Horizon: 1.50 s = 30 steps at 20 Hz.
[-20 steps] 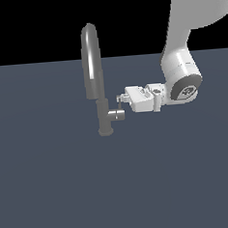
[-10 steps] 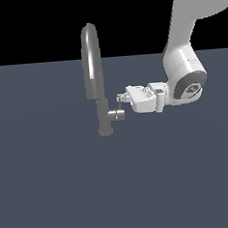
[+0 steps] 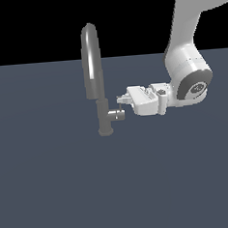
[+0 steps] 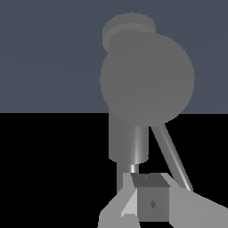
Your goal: Turn on the faucet by rotating a designated handle.
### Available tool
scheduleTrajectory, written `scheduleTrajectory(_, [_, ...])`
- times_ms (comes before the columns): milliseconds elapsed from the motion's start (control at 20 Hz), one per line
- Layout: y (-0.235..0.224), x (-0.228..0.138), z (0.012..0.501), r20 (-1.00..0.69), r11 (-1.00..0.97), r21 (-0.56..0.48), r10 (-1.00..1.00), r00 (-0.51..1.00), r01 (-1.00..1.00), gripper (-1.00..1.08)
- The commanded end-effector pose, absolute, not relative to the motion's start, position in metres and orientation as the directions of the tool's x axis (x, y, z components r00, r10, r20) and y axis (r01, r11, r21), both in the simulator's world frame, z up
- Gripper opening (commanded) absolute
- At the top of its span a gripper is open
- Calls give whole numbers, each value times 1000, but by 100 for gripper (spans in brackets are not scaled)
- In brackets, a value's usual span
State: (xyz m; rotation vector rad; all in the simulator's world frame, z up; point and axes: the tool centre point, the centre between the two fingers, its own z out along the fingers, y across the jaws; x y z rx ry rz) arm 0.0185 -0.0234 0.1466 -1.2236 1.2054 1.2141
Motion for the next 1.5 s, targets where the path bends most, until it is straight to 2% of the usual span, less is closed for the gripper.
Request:
scheduleTrajectory(0, [-24,6,145,-1000,-18,7,-1,-7,-1000,-100])
scheduleTrajectory(150, [-24,10,149,-1000,-15,-5,-4,5,-1000,-100])
scheduleTrajectory(550, [-24,-22,129,-1000,-19,6,0,-6,-1000,-100])
scheduleTrajectory(650, [-24,-11,139,-1000,-16,-16,-5,16,-1000,-100])
scheduleTrajectory(1000, [-25,-41,98,-1000,-19,7,0,-7,-1000,-100])
scheduleTrajectory(1050, [-25,-41,98,-1000,-19,7,0,-7,-1000,-100])
scheduleTrajectory(1100, [-24,-28,119,-1000,-21,-27,0,27,-999,-100])
scheduleTrajectory(1450, [-25,-38,74,-1000,-19,2,0,-2,-1000,-100])
